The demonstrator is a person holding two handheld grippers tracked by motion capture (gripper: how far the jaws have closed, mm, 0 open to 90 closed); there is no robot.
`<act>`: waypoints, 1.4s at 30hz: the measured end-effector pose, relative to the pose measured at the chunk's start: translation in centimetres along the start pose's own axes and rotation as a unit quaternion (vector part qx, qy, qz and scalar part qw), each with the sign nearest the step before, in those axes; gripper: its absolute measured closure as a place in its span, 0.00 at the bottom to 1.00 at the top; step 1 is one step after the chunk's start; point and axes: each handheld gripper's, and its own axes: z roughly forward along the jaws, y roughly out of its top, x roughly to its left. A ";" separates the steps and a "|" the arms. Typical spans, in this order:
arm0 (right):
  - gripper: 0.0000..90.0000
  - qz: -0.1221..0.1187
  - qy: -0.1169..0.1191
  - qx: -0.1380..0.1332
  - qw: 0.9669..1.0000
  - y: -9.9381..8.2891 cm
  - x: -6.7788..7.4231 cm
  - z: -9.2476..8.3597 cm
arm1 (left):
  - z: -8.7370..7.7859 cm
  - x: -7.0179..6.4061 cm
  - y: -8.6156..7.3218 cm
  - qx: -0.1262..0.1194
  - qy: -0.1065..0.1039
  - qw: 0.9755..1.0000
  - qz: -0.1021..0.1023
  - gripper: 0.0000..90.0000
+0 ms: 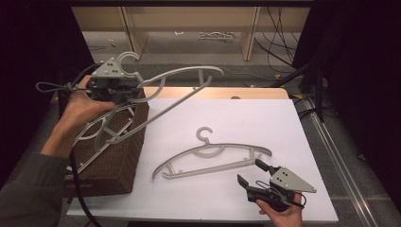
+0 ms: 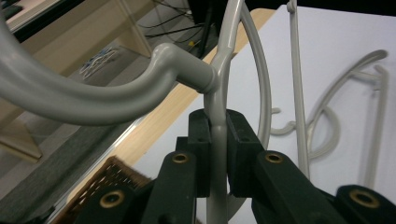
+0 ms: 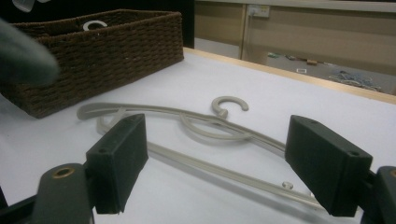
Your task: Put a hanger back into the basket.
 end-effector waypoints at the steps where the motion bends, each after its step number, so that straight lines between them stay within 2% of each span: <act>1: 0.25 0.001 0.001 0.000 1.000 0.0 0.0 0.0 | -0.2 0.4 -0.3 0.005 0.002 1.000 -0.003 0.91; 2: 0.25 0.001 0.000 0.005 1.000 0.0 0.0 0.0 | -0.1 0.5 -0.6 -0.001 0.004 1.000 -0.011 0.91; 3: 0.25 0.001 0.000 0.005 1.000 0.0 0.0 0.0 | -0.3 0.9 -1.0 0.009 0.008 1.000 -0.015 0.91; 6: 0.25 0.001 0.002 0.000 1.000 0.0 0.0 0.1 | -0.6 1.7 -2.0 0.006 0.016 0.999 -0.028 0.91; 8: 0.25 0.003 0.003 -0.002 1.000 -0.1 0.0 0.1 | -1.0 2.3 -2.7 0.016 0.020 0.999 -0.031 0.91; 13: 0.25 0.006 0.005 -0.002 1.000 -0.1 0.0 0.2 | -1.5 3.1 -4.2 0.015 0.035 0.998 -0.051 0.91; 17: 0.25 0.006 0.005 -0.002 1.000 -0.1 0.0 0.2 | -2.1 4.0 -5.6 0.033 0.050 0.997 -0.054 0.91; 23: 0.25 0.006 0.004 -0.005 1.000 -0.2 0.1 0.3 | -2.4 5.2 -7.4 0.037 0.059 0.995 -0.064 0.91; 25: 0.25 0.007 0.003 -0.006 1.000 -0.2 0.1 0.3 | -2.7 5.6 -8.0 0.040 0.065 0.995 -0.071 0.91; 26: 0.25 0.003 -0.001 0.002 1.000 -0.1 0.0 0.2 | -2.7 5.7 -8.4 0.034 0.075 0.993 -0.082 0.91; 27: 0.25 0.002 -0.001 0.002 1.000 -0.1 0.0 0.2 | -2.9 5.8 -8.5 0.043 0.077 0.993 -0.075 0.91; 28: 0.25 0.002 -0.001 0.002 1.000 -0.1 0.0 0.2 | -2.8 5.9 -8.9 0.035 0.085 0.992 -0.090 0.91; 29: 0.25 0.001 -0.001 0.002 1.000 -0.1 0.0 0.2 | -3.0 6.1 -9.1 0.040 0.085 0.992 -0.087 0.91; 30: 0.25 0.001 0.000 0.002 1.000 -0.1 0.0 0.2 | -2.9 6.2 -9.6 0.028 0.088 0.991 -0.101 0.91; 31: 0.25 0.000 0.000 0.003 1.000 -0.1 0.0 0.2 | -3.0 6.5 -9.8 0.034 0.088 0.991 -0.098 0.91; 33: 0.25 0.000 0.000 0.003 1.000 -0.1 0.0 0.2 | -3.1 6.7 -10.4 0.032 0.096 0.988 -0.113 0.91; 34: 0.25 0.000 0.000 0.003 1.000 -0.1 0.0 0.2 | -3.4 7.1 -10.8 0.043 0.098 0.988 -0.108 0.91; 35: 0.25 0.001 -0.001 0.000 1.000 -0.2 0.0 0.3 | -3.3 7.1 -11.1 0.036 0.103 0.987 -0.118 0.91; 37: 0.25 0.001 -0.001 0.002 1.000 -0.2 0.0 0.2 | -3.6 7.5 -11.7 0.045 0.106 0.986 -0.119 0.91; 38: 0.25 0.001 -0.001 0.000 1.000 -0.2 0.0 0.3 | -3.6 7.5 -12.1 0.042 0.109 0.985 -0.127 0.91; 42: 0.25 0.001 -0.001 0.004 1.000 -0.2 0.0 0.3 | -3.9 7.8 -13.2 0.049 0.111 0.983 -0.136 0.91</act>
